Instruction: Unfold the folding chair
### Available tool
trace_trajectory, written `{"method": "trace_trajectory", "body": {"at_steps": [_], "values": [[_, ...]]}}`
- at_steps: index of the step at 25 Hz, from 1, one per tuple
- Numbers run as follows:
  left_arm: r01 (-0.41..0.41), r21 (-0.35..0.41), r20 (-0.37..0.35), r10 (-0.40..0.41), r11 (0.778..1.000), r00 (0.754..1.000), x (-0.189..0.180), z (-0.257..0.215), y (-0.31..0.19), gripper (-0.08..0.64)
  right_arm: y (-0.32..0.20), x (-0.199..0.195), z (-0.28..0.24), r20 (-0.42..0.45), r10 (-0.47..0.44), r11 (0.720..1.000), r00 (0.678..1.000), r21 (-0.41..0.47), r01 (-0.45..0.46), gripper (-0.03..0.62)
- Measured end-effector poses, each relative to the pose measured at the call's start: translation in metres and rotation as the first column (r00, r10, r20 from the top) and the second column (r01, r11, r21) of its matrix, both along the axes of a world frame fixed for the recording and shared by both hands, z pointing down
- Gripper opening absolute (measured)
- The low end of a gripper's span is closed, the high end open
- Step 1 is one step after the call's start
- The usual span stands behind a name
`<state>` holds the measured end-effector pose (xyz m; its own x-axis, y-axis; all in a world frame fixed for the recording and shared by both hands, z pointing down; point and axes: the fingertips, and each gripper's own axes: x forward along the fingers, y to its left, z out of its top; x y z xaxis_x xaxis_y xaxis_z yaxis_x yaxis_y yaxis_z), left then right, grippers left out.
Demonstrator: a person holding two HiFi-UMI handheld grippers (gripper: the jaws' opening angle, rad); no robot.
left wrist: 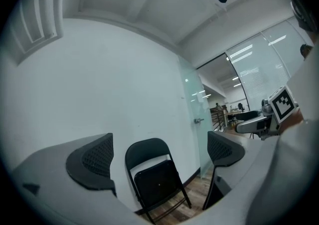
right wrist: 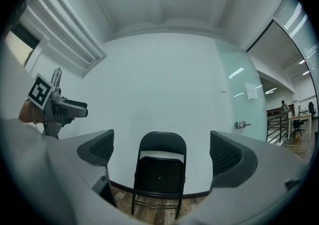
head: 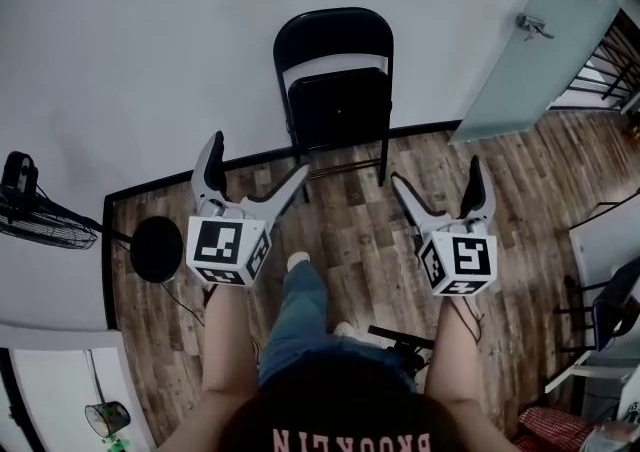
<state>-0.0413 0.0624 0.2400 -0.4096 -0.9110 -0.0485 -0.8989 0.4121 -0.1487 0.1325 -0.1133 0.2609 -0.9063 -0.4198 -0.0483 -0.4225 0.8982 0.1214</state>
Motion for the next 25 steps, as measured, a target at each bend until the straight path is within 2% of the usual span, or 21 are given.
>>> {"method": "trace_trajectory", "body": {"at_steps": [5, 9, 16, 19, 22, 25], "values": [[0.012, -0.018, -0.04, -0.013, 1.0, 0.999, -0.061, 0.015, -0.017, 0.569, -0.012, -0.056, 0.009, -0.042, -0.018, 1.0, 0.999, 0.005, 0.018, 0.574], [-0.013, -0.008, -0.067, 0.012, 1.0, 0.998, -0.119, 0.018, -0.037, 0.569, -0.03, -0.114, 0.011, -0.075, -0.024, 1.0, 0.997, 0.003, 0.024, 0.574], [-0.034, -0.01, -0.096, 0.033, 0.999, 0.995, -0.233, 0.024, -0.074, 0.569, -0.07, -0.219, 0.015, -0.093, 0.023, 1.0, 0.995, -0.016, -0.025, 0.572], [-0.038, -0.037, -0.081, 0.035, 0.999, 0.996, -0.276, 0.027, -0.087, 0.569, -0.083, -0.258, 0.02, -0.11, 0.045, 0.998, 0.993, -0.027, -0.049, 0.572], [-0.044, -0.062, -0.066, 0.04, 0.997, 0.997, -0.314, 0.032, -0.098, 0.569, -0.092, -0.292, 0.029, -0.142, 0.062, 0.997, 0.988, -0.038, -0.068, 0.572], [-0.058, -0.061, -0.088, 0.053, 0.996, 0.995, -0.342, 0.04, -0.107, 0.569, -0.097, -0.317, 0.042, -0.182, 0.076, 0.995, 0.98, -0.053, -0.087, 0.572]]}}
